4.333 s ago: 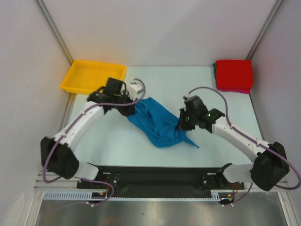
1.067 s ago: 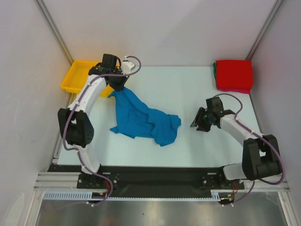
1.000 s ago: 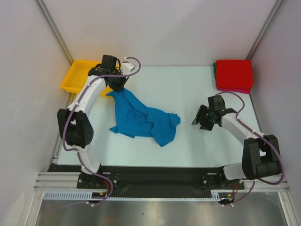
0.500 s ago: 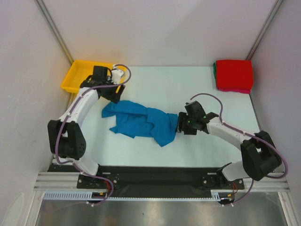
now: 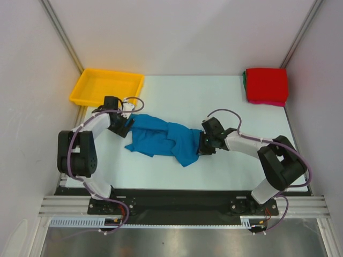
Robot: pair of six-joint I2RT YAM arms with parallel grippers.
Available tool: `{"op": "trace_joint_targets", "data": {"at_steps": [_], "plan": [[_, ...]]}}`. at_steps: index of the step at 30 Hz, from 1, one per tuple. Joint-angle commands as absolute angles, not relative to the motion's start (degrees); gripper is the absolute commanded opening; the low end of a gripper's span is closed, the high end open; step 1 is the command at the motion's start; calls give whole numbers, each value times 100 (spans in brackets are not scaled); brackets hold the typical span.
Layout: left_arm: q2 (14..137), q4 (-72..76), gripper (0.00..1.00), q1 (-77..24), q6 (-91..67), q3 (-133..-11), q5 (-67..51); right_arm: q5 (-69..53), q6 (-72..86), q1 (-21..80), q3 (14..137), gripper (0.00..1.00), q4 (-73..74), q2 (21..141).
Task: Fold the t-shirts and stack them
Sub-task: Flatten the tshirt out
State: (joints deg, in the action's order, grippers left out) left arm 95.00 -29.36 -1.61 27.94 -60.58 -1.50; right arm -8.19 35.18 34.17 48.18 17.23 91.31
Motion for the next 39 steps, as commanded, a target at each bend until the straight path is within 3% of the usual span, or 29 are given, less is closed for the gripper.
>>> {"op": "trace_joint_targets", "data": {"at_steps": [1, 5, 10, 13, 14, 19, 24, 28, 32, 35, 39], "plan": [[9948, -2566, 80, -185, 2927, -6653, -18, -738, 3551, 3384, 5080, 12, 1678, 9088], [10318, -2400, 71, -185, 3032, -6601, 333, -677, 3542, 3287, 5063, 1, 1802, 8825], [10687, -2276, 50, -185, 3067, -6583, 387, -799, 3516, 2954, 5054, 0, 1907, 8412], [10749, -2443, 28, -185, 2962, -6706, 177, -853, 3393, 2708, 5194, 0, 2214, 8166], [10723, -2522, 0, -185, 2918, -6706, 158, -844, 3358, 2637, 5281, 0, 2311, 7965], [9811, -3206, 0, -167, 2935, -6951, 44, -1045, 3033, 1901, 5782, 0, 3101, 7059], [8316, -5068, 0, -158, 3050, -8654, -772, -1186, 2593, 1188, 7265, 0, 4665, 6408], [7876, -6484, 0, -158, 3164, -10622, -1063, -1099, 2110, 835, 9923, 0, 5851, 6319], [7708, -7521, 0, -158, 3121, -12519, -1221, -914, 1942, 817, 11789, 0, 6907, 6652], [7568, -7402, 0, -158, 2918, -12858, -1099, -1124, 2170, 817, 12102, 0, 6892, 6715], [7558, -6436, 0, -158, 2900, -12288, -625, -1265, 2162, 809, 11830, 0, 6154, 6986]]}}
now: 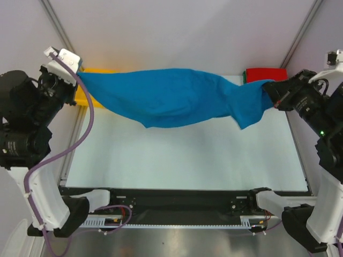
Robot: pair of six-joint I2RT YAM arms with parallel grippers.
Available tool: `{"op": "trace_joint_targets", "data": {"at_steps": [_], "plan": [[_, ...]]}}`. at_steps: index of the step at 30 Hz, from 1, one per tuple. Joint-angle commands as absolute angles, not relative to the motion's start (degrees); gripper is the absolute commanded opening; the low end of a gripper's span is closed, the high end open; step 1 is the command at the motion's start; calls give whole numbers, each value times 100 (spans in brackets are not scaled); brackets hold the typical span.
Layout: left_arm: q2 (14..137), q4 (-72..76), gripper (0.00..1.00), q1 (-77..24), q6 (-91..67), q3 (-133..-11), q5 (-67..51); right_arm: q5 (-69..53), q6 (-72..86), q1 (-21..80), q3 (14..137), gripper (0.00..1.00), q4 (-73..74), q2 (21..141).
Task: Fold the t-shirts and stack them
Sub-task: Flatten the tshirt out
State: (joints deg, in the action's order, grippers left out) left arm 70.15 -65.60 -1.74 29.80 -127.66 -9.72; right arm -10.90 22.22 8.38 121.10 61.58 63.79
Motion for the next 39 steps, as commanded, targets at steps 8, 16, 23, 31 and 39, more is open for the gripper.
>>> {"op": "trace_joint_targets", "data": {"at_steps": [8, 16, 23, 31, 39], "plan": [[8595, -5170, 0, -158, 2347, -13174, -370, -2249, 2381, 290, 12454, 0, 4563, 8384], [8807, -4327, 0, -184, 2031, -11675, -632, -2136, 2565, 272, 10710, 0, 4405, 7466], [9790, -3586, 81, -1175, 2364, -10337, 833, -2276, 3445, 272, 7640, 0, 2841, 6742], [8377, -2874, 75, -2662, 3012, -8115, 80, -1969, 3050, 246, 6856, 0, 2953, 6838], [8902, -2023, 58, -3129, 3568, -6617, 376, -1986, 3006, 228, 6478, 0, 2909, 6759]]}}
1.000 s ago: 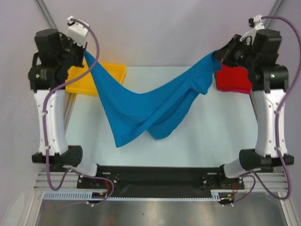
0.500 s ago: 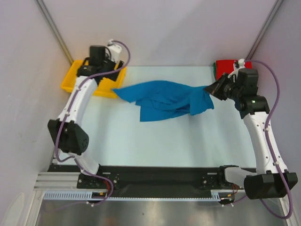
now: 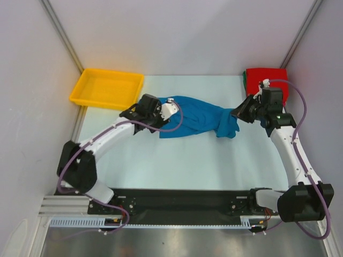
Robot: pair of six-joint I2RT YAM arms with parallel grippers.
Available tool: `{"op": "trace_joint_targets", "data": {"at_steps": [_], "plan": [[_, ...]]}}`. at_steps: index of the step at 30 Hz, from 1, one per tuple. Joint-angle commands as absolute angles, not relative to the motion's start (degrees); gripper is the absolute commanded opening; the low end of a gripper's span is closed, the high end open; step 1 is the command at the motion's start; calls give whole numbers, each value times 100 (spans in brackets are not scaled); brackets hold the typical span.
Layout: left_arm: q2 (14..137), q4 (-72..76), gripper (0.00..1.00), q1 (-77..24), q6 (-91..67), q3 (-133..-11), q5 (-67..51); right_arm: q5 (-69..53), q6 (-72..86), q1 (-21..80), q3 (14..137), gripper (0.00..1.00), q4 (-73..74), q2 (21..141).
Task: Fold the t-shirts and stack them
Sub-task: Flatten the tshirt out
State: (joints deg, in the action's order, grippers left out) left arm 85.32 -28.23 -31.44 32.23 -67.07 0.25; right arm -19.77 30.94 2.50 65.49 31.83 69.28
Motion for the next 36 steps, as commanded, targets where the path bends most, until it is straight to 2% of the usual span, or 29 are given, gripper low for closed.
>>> {"op": "trace_joint_targets", "data": {"at_steps": [1, 8, 13, 20, 24, 33, 36], "plan": [[9330, -1856, 58, -3120, 3568, -6740, 439, -1995, 3006, 229, 6451, 0, 2883, 6759], [11221, -2688, 58, -2848, 3761, -8646, 221, -2004, 2918, 220, 6451, 0, 3014, 6680], [11338, -3137, 59, -2707, 4508, -8806, -745, -1881, 2821, 202, 6460, 0, 3146, 6592], [12075, -4034, 57, -2707, 4772, -9825, -1160, -1828, 2786, 193, 6548, 0, 3269, 6557], [12392, -4209, 53, -2698, 4904, -10063, -1090, -1775, 2725, 185, 6618, 0, 3401, 6530], [13007, -4298, 56, -2593, 4975, -10661, -730, -1740, 2733, 176, 6609, 0, 3507, 6451], [13157, -4298, 54, -2479, 5001, -10705, -580, -1723, 2698, 167, 6636, 0, 3542, 6416]]}}
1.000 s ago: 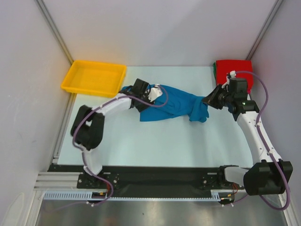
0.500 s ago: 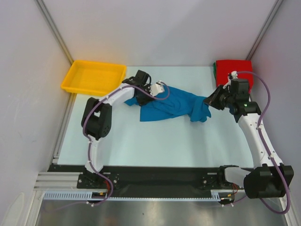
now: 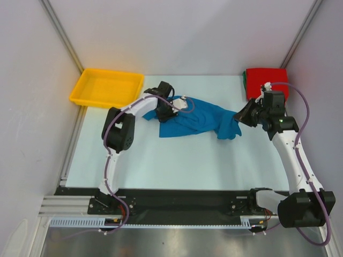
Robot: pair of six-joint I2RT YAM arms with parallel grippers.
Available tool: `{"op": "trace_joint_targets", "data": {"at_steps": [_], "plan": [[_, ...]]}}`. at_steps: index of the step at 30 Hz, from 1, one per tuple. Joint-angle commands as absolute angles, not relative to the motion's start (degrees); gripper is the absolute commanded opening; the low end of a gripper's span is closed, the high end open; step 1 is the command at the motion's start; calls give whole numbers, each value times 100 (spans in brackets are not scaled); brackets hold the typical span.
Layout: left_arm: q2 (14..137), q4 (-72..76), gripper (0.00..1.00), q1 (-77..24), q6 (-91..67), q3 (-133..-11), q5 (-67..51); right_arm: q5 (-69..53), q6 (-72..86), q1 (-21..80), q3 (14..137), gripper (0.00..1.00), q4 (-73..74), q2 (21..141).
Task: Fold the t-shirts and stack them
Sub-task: Flatten the tshirt out
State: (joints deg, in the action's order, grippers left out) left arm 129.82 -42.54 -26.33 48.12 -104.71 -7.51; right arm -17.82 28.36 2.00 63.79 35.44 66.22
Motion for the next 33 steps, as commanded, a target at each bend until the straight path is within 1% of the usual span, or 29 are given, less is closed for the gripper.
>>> {"op": "trace_joint_targets", "data": {"at_steps": [1, 3, 8, 10, 11, 12, 13, 14, 15, 17, 18, 20, 23, 24, 26, 27, 29, 31, 32, 33], "plan": [[13183, -4298, 53, -2418, 5010, -10688, -554, -1723, 2698, 176, 6653, 0, 3559, 6416], [13201, -4315, 50, -2365, 5027, -10661, -519, -1705, 2681, 176, 6671, 0, 3577, 6399], [13017, -4254, 50, -2285, 5194, -10363, -589, -1714, 2654, 167, 6688, 0, 3604, 6433], [12912, -4254, 44, -2268, 5221, -10292, -676, -1714, 2646, 167, 6697, 0, 3604, 6416], [12885, -4245, 39, -2268, 5212, -10231, -712, -1705, 2637, 158, 6697, 0, 3612, 6416], [12876, -4245, 23, -2268, 5195, -10222, -721, -1696, 2628, 167, 6697, 0, 3612, 6433], [12841, -4254, 11, -2268, 5168, -10239, -764, -1696, 2628, 167, 6706, 0, 3621, 6442], [12806, -4271, 3, -2268, 5055, -10257, -799, -1705, 2628, 158, 6706, 0, 3604, 6451], [12753, -4289, 1, -2268, 5028, -10248, -948, -1714, 2628, 167, 6715, 0, 3621, 6460], [12517, -4272, 2, -2268, 5027, -10152, -1054, -1723, 2619, 167, 6741, 0, 3612, 6477], [12429, -4245, 0, -2268, 5045, -10099, -1116, -1723, 2619, 158, 6759, 0, 3630, 6478], [12140, -4219, 0, -2250, 5010, -9932, -1160, -1696, 2593, 158, 6785, 0, 3639, 6469], [11788, -4560, 0, -2259, 4844, -9730, -1309, -1670, 2531, 149, 6890, 0, 3761, 6451], [11456, -4857, 0, -2267, 4817, -9625, -1336, -1635, 2505, 158, 6925, 0, 3857, 6434], [11006, -5088, 0, -2294, 4755, -9029, -1354, -1600, 2426, 158, 6979, 0, 3955, 6399], [10569, -5419, 0, -2320, 4746, -8783, -1406, -1582, 2408, 150, 6970, 0, 4025, 6381], [10171, -5703, 1, -2495, 4737, -7870, -1730, -1529, 2399, 158, 6891, 0, 4034, 6363], [9741, -5888, 7, -2723, 4711, -7280, -1933, -1538, 2434, 158, 6803, 0, 3947, 6320], [9677, -5758, 20, -2759, 4546, -6877, -2082, -1564, 2461, 150, 6724, 0, 3903, 6328], [9659, -5644, 29, -2751, 4431, -6716, -2109, -1634, 2504, 158, 6689, 0, 3807, 6328]]}}
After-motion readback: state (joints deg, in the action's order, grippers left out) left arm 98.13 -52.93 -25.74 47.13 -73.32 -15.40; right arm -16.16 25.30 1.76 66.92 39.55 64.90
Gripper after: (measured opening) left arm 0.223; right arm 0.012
